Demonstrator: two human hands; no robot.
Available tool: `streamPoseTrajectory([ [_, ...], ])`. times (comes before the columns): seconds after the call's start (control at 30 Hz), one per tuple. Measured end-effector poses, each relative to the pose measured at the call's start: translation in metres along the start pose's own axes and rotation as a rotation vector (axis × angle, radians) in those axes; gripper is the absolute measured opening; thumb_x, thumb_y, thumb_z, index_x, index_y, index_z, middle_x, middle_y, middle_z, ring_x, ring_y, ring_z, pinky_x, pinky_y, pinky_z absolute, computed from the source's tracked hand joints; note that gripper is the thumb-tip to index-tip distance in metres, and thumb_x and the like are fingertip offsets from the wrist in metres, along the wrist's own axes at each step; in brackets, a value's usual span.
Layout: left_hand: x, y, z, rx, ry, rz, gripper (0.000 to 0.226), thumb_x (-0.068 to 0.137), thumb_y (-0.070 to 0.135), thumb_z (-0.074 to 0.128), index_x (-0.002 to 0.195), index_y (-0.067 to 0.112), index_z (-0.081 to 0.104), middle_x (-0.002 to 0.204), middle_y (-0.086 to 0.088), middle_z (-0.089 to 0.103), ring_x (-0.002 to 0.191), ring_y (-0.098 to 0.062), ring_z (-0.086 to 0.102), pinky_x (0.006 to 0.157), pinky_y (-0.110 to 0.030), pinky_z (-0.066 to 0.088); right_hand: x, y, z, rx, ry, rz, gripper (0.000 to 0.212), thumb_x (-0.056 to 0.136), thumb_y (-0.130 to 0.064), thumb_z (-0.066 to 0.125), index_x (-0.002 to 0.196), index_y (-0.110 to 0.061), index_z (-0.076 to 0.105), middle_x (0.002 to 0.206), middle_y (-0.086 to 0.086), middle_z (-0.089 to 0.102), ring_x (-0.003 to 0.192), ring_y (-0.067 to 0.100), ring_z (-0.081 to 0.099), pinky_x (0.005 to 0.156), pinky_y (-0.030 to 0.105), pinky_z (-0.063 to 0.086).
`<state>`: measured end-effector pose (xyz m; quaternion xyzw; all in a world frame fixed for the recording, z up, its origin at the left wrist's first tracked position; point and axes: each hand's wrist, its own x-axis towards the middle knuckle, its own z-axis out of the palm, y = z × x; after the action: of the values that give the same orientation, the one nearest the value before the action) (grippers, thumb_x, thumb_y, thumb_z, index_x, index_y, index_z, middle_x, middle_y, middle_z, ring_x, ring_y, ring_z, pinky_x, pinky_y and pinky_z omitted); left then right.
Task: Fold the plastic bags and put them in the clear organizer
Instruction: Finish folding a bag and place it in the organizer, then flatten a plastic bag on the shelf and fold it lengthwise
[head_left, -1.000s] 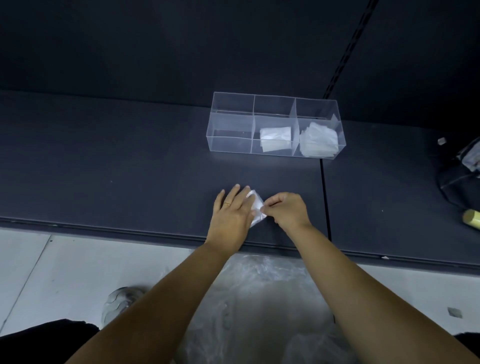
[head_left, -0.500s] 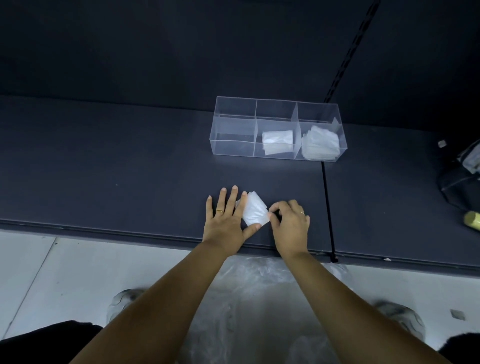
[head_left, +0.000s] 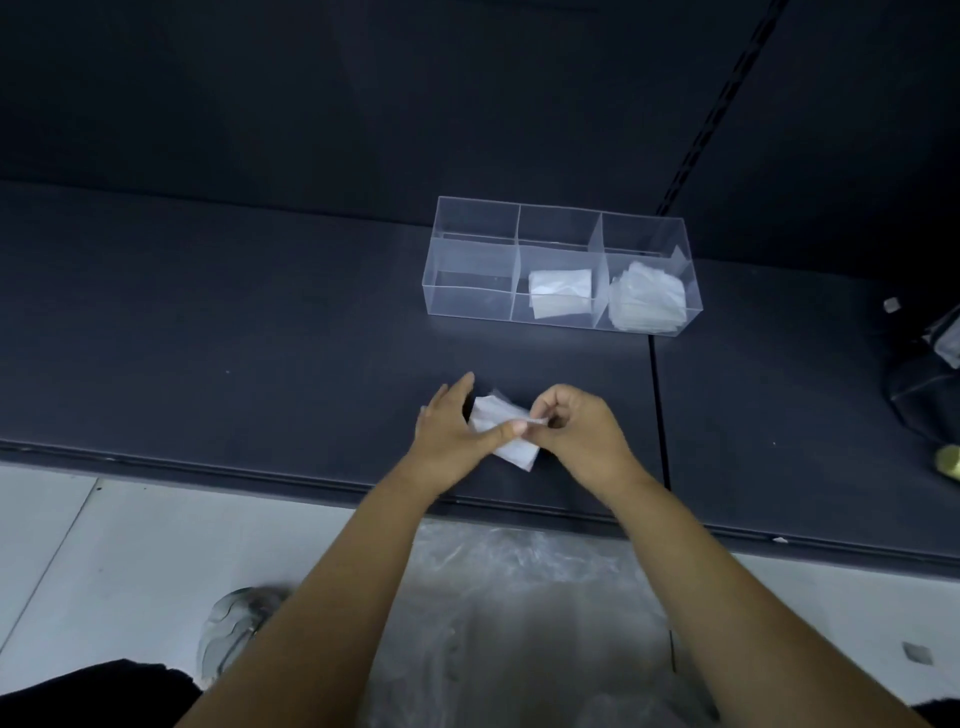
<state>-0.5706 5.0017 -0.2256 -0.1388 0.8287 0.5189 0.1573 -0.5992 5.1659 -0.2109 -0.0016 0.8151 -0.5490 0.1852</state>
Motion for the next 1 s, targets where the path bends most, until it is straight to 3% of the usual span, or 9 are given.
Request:
streamPoseTrajectory([
  [0.07,0.006,0.016,-0.014,-0.257,-0.112,-0.036,0.076,0.077,0.037,0.077,0.143,0.024,0.040,0.131,0.005,0.055,0.118,-0.007,0.052,0.092,-0.015,0.041,0.004,-0.010,-0.015,-0.005,-0.092,-0.028,0.022,0.076,-0.002,0.075,0.076,-0.018,0.060,0.066,-0.003,0.061,0.059,0.005,0.049,0.059,0.016,0.042],
  [0.17,0.019,0.037,-0.020,-0.447,-0.152,-0.001,0.044,0.080,0.011,0.076,0.121,0.018,0.063,0.108,-0.006,0.069,0.094,-0.011,0.065,0.076,-0.014,0.050,0.014,-0.020,-0.034,0.058,-0.124,0.007,0.030,0.077,-0.002,0.076,0.098,-0.020,0.063,0.069,-0.004,0.065,0.065,0.004,0.058,0.067,0.012,0.048],
  [0.27,0.039,0.057,-0.018,-0.557,0.006,0.049,0.029,0.081,0.002,0.072,0.106,0.016,0.068,0.091,-0.003,0.070,0.079,-0.009,0.065,0.072,-0.015,0.053,0.035,-0.028,-0.044,0.152,-0.051,0.140,0.014,0.078,-0.008,0.077,0.086,-0.015,0.068,0.068,-0.006,0.067,0.060,0.005,0.059,0.058,0.010,0.047],
  [0.37,0.065,0.069,-0.020,-0.411,0.269,0.142,0.019,0.086,0.004,0.067,0.097,0.020,0.067,0.080,0.004,0.064,0.075,-0.009,0.061,0.075,-0.016,0.051,0.072,-0.036,-0.054,0.114,0.164,0.158,0.015,0.078,-0.017,0.079,0.072,-0.016,0.065,0.070,-0.007,0.065,0.062,0.003,0.056,0.060,0.010,0.045],
  [0.47,0.082,0.065,-0.023,0.161,0.504,0.338,0.023,0.094,0.014,0.057,0.116,0.014,0.064,0.102,0.004,0.062,0.099,-0.014,0.058,0.095,-0.026,0.044,0.117,-0.046,-0.066,0.098,0.403,0.107,0.017,0.080,-0.021,0.077,0.082,-0.013,0.062,0.083,-0.002,0.062,0.073,0.009,0.057,0.069,0.018,0.046],
  [0.53,0.089,0.056,-0.016,0.524,0.403,0.415,0.045,0.098,0.030,0.051,0.139,0.013,0.046,0.140,-0.006,0.048,0.132,-0.024,0.038,0.114,-0.035,0.023,0.141,-0.050,-0.068,0.009,0.465,0.126,0.022,0.081,-0.026,0.076,0.094,-0.013,0.065,0.093,0.000,0.062,0.087,0.016,0.059,0.083,0.027,0.048],
  [0.6,0.094,0.045,-0.008,0.774,0.288,0.410,0.064,0.099,0.045,0.039,0.152,0.016,0.017,0.159,-0.003,0.016,0.148,-0.024,0.004,0.120,-0.040,0.000,0.156,-0.047,-0.060,-0.298,0.505,0.128,0.013,0.082,-0.029,0.071,0.088,-0.019,0.066,0.093,-0.001,0.064,0.093,0.021,0.059,0.085,0.030,0.043],
  [0.73,0.098,0.028,-0.001,0.880,0.271,0.405,0.073,0.098,0.053,0.030,0.152,0.020,-0.007,0.161,0.002,-0.009,0.146,-0.020,-0.019,0.117,-0.043,-0.013,0.166,-0.043,-0.042,-0.844,0.556,0.010,0.011,0.084,-0.027,0.062,0.082,-0.018,0.068,0.101,0.007,0.063,0.097,0.028,0.056,0.081,0.033,0.034],
  [1.0,0.097,0.028,-0.004,0.922,0.272,0.407,0.073,0.098,0.055,0.026,0.153,0.018,-0.005,0.161,0.000,-0.010,0.146,-0.019,-0.019,0.113,-0.041,-0.020,0.180,-0.045,-0.054,-0.963,0.594,0.132,0.053,0.077,-0.015,0.074,0.123,-0.009,0.050,0.128,0.014,0.051,0.121,0.032,0.048,0.096,0.038,0.035],
])
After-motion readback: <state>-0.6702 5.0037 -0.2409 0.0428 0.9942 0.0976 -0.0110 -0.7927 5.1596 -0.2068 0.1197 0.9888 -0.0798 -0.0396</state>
